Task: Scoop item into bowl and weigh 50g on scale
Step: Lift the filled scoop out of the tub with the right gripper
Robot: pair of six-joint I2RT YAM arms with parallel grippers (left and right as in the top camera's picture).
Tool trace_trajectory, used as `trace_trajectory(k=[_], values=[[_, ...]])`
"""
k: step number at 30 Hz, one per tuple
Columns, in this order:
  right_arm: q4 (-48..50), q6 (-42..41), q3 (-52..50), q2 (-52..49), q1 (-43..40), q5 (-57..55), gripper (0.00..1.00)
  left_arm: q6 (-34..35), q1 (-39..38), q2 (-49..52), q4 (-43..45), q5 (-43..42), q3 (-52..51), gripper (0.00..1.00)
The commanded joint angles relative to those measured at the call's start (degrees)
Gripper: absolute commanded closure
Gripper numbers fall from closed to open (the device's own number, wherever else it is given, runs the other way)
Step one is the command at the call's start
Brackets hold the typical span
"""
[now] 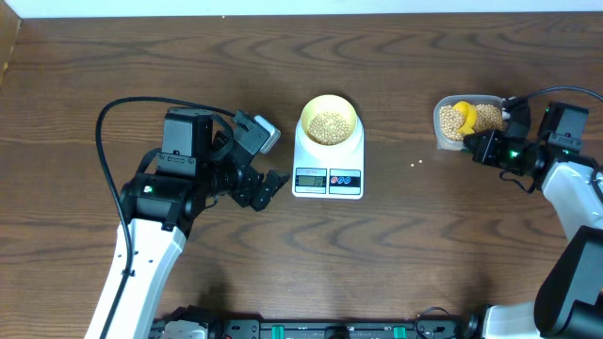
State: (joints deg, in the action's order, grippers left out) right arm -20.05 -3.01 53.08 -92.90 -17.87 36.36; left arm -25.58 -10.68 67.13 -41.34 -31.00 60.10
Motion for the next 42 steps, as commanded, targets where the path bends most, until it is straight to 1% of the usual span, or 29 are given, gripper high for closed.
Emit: trace_trajectory(k=[1,12,25,35,42], values=[[-0.3,-0.1,0.0,-0.4,-0.6,3.0,0.99,-0.7,-0.2,0.2,0.1,-0.5,-0.3,0.11],[-0.3,-0.2,0.0,-0.4,-3.1,7.4,0.99,-0.7,-0.2,0.2,0.1,-0.5,-0.3,0.11],[-0.3,-0.2,0.0,-0.4,-5.8,9.9,0.99,-0.7,-0.2,0.2,0.1,-0.5,-0.3,0.11],[-0.3,-0.2,0.0,-0.4,-8.8,18.8,0.99,-0.7,-0.2,0.2,0.1,-0.5,-0.3,0.11],[-0.1,-0.2,0.0,-0.4,-8.7,24.7,0.99,-0.7,-0.2,0.2,0.1,-0.5,-0.3,0.11]])
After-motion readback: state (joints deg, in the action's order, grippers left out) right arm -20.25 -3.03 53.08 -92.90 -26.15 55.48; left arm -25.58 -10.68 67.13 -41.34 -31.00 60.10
